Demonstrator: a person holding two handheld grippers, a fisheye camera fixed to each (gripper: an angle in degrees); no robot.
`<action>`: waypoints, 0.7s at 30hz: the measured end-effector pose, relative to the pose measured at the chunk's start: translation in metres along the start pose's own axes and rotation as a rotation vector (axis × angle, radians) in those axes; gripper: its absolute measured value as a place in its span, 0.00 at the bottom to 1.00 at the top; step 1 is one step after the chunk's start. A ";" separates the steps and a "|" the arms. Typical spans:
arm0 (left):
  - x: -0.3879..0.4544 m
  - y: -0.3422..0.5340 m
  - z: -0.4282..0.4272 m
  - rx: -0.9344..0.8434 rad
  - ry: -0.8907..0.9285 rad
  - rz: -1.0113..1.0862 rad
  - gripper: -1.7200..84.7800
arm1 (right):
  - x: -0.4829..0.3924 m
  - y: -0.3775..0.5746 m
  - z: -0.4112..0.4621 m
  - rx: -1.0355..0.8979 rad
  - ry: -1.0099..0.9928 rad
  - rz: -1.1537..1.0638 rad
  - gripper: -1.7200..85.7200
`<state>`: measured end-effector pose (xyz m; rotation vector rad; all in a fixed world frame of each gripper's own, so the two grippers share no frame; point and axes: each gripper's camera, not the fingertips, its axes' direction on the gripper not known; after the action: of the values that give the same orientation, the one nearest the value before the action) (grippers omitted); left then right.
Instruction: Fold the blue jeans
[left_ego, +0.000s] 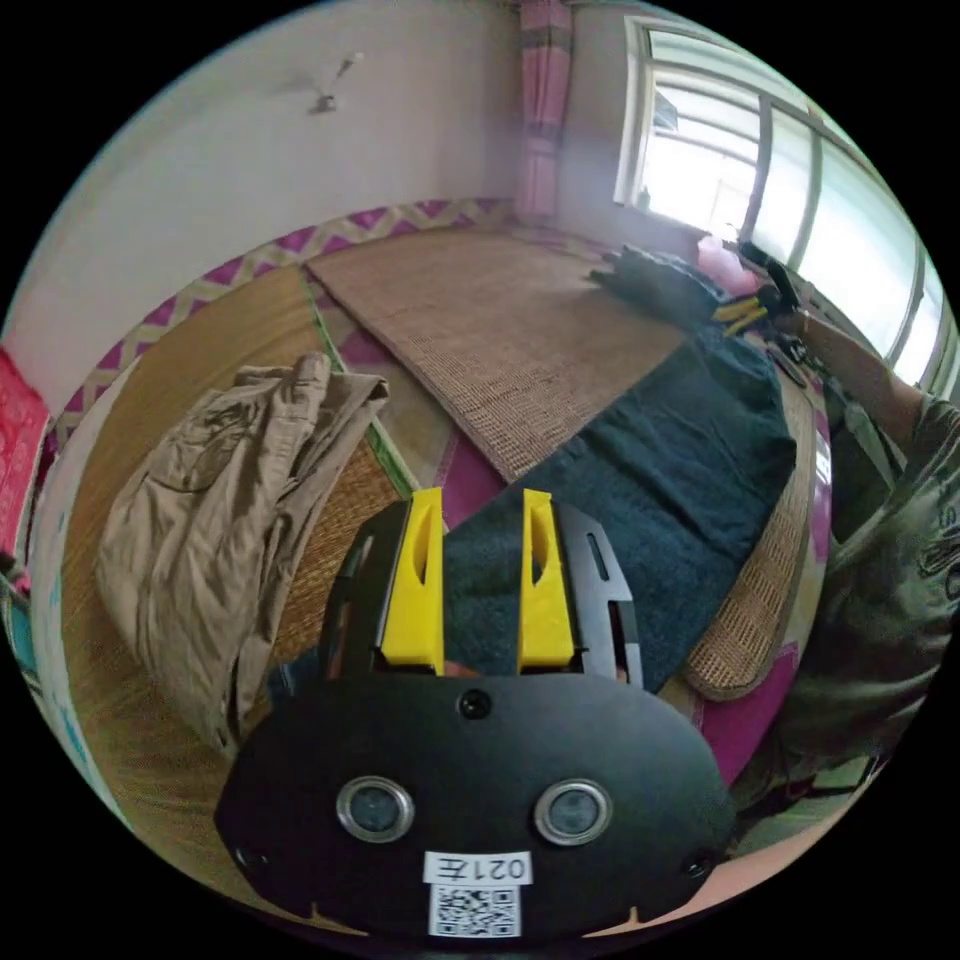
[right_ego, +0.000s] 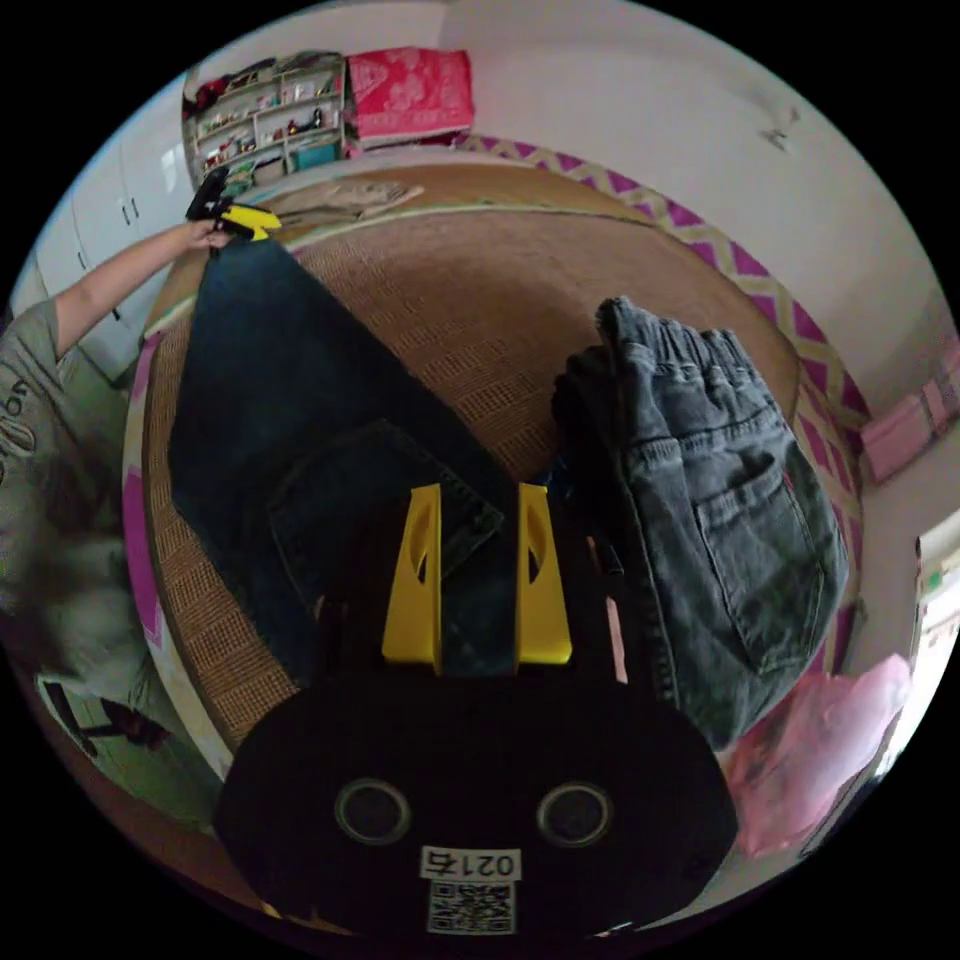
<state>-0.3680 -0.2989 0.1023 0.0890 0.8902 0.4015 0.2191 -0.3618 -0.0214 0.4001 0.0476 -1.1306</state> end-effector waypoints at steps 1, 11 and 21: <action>0.001 -0.002 0.004 -0.021 0.012 0.009 0.16 | 0.002 -0.010 0.005 -0.022 -0.004 -0.010 0.15; 0.031 0.005 0.009 -0.139 0.081 0.136 0.09 | 0.028 -0.087 -0.007 -0.075 -0.132 -0.051 0.02; 0.119 0.069 -0.143 0.283 -0.025 0.254 0.04 | -0.047 -0.029 -0.180 0.268 -0.046 -0.120 0.01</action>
<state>-0.4328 -0.2037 -0.0590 0.4702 0.9099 0.5076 0.2023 -0.2712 -0.1856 0.6153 -0.1232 -1.2685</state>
